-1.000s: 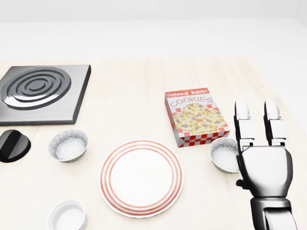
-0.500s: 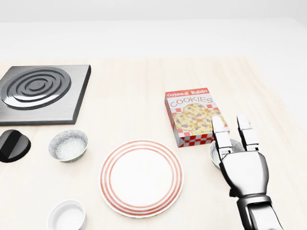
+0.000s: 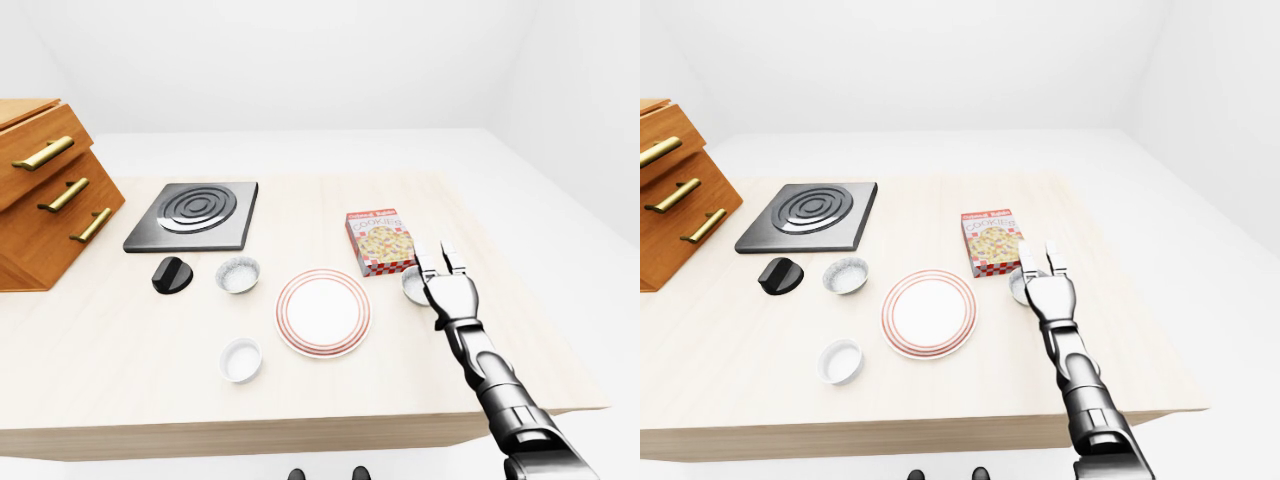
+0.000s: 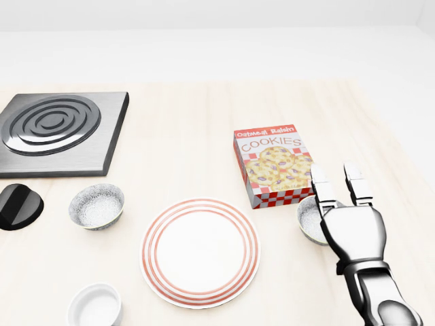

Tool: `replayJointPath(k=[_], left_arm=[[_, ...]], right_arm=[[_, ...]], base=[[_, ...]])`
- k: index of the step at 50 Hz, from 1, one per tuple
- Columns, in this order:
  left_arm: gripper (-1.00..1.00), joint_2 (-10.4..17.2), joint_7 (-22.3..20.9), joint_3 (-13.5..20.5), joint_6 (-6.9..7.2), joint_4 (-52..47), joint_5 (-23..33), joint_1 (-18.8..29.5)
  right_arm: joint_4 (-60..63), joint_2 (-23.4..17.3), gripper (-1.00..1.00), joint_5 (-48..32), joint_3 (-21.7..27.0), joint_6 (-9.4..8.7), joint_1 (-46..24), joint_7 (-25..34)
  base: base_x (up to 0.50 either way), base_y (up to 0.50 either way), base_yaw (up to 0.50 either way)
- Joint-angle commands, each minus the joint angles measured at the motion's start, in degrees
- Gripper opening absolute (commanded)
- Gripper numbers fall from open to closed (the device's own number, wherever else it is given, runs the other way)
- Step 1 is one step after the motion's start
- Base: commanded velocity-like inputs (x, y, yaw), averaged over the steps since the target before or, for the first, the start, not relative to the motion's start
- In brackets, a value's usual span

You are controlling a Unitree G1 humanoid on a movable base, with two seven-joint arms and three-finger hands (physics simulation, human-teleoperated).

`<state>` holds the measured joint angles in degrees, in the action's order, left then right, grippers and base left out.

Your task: Pick the akita bowl next to the plate and place it on the plate.

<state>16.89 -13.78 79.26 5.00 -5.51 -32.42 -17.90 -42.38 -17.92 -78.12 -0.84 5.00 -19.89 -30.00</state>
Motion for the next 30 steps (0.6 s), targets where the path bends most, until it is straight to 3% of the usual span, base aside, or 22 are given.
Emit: replayJointPath(k=[1,12,30], left_arm=[[1.0,-0.14,0.42,-0.38,0.0,-0.69,0.04,0.17],[1.0,0.37,0.72,0.75,0.0,-0.18,-1.32,0.27],[1.0,0.33,1.13,0.52,0.0,-0.72,-1.73,0.05]], right_arm=[[-5.65,-0.66,1.0,1.53,-0.62,0.0,-2.99,0.0],[-10.67,1.0,1.0,-0.2,-3.66,0.0,-5.59,0.0],[-11.79,1.42,1.0,-1.39,-4.23,0.0,-5.86,0.0]], base=[[0.0,0.0,0.0],[0.0,0.0,0.0],[0.0,0.0,0.0]])
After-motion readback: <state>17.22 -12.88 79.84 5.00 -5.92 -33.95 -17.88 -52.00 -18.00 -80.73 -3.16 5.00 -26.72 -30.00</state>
